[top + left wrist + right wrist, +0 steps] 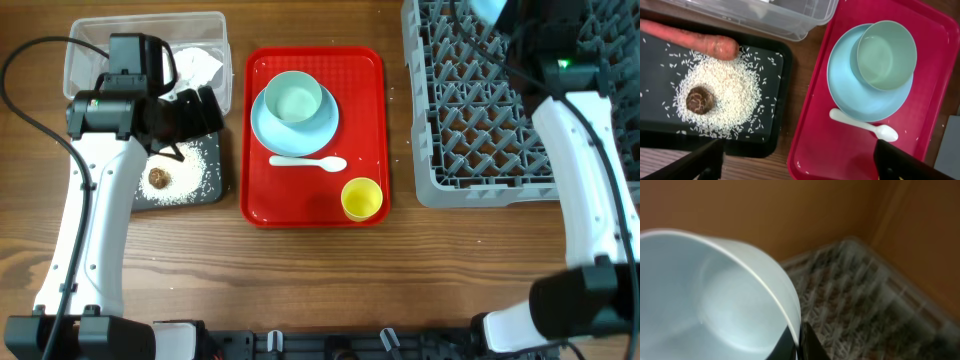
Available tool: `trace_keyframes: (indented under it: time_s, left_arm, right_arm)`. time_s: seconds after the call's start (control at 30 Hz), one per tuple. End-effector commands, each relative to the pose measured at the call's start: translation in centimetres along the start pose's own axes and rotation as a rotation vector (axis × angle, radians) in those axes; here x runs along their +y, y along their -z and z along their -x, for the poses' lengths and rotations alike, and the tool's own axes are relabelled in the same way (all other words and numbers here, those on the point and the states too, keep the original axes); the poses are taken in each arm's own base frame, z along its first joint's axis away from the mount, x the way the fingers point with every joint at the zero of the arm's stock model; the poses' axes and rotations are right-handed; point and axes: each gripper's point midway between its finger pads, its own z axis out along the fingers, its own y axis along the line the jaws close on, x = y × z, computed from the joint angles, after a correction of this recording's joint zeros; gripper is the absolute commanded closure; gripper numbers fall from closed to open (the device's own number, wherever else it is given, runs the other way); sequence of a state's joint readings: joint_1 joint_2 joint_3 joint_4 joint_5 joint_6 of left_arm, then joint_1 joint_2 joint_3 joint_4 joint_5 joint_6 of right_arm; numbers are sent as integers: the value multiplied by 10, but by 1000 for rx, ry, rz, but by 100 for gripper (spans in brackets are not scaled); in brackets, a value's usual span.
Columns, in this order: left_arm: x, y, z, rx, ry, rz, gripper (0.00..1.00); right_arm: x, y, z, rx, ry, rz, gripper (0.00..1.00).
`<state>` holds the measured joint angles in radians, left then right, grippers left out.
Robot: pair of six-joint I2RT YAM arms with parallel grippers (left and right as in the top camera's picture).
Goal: Sort waste into correct bins and load items into the dishwasher rack
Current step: 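Carry bowl with right gripper and place it in dish rack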
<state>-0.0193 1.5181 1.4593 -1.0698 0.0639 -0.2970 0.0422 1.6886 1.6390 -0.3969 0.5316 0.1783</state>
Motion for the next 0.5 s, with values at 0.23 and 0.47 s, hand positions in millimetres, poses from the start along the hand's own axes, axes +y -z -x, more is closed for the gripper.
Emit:
trace_keyframes:
  time_s: [0.23,0.47]
  left_arm:
    - [2,-1,5,-17,6,6,8]
    - [2,-1,5,-17,6,6,8]
  right_arm:
    - [4,-99,-48,-2,678,-330,96]
    - [11,-122,-85,60,744,-319,96]
